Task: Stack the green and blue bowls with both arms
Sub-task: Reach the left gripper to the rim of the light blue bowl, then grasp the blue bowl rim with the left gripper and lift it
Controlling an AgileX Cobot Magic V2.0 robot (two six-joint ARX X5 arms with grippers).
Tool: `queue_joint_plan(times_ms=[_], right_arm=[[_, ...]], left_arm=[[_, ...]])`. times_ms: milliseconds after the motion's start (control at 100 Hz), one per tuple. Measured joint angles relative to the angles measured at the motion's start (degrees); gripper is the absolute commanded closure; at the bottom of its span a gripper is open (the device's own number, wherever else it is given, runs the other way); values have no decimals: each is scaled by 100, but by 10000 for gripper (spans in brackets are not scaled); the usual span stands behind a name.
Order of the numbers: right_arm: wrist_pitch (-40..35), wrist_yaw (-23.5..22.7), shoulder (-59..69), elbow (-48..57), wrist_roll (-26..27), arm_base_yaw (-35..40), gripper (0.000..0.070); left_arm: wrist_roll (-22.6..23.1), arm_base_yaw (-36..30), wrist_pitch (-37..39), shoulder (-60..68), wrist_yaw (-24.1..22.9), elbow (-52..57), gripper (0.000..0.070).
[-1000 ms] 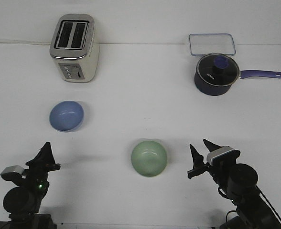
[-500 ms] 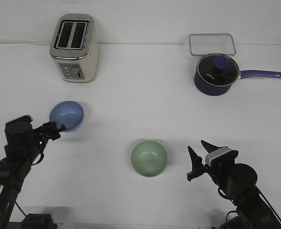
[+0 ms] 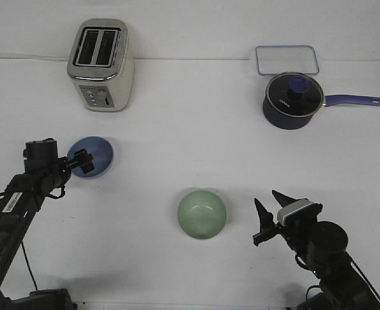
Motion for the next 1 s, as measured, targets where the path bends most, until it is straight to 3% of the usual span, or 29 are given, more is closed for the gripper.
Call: queue_joint_plan(times_ms=[270, 450, 490, 620, 800, 1000], right_arm=[[0, 2, 0, 0, 0, 0, 363], [0, 2, 0, 0, 0, 0, 363], [0, 2, 0, 0, 0, 0, 363], [0, 2, 0, 0, 0, 0, 363], [0, 2, 0, 0, 0, 0, 363], [0, 2, 0, 0, 0, 0, 363]], left_arm=[[0, 216, 264, 597, 125, 2, 167], [2, 223, 352, 772, 142, 2, 306], [2, 223, 352, 820, 140, 2, 356], [9, 223, 343, 933, 142, 2, 699], [85, 223, 409, 931, 238, 2, 686], [234, 105, 407, 717, 920, 7, 686]])
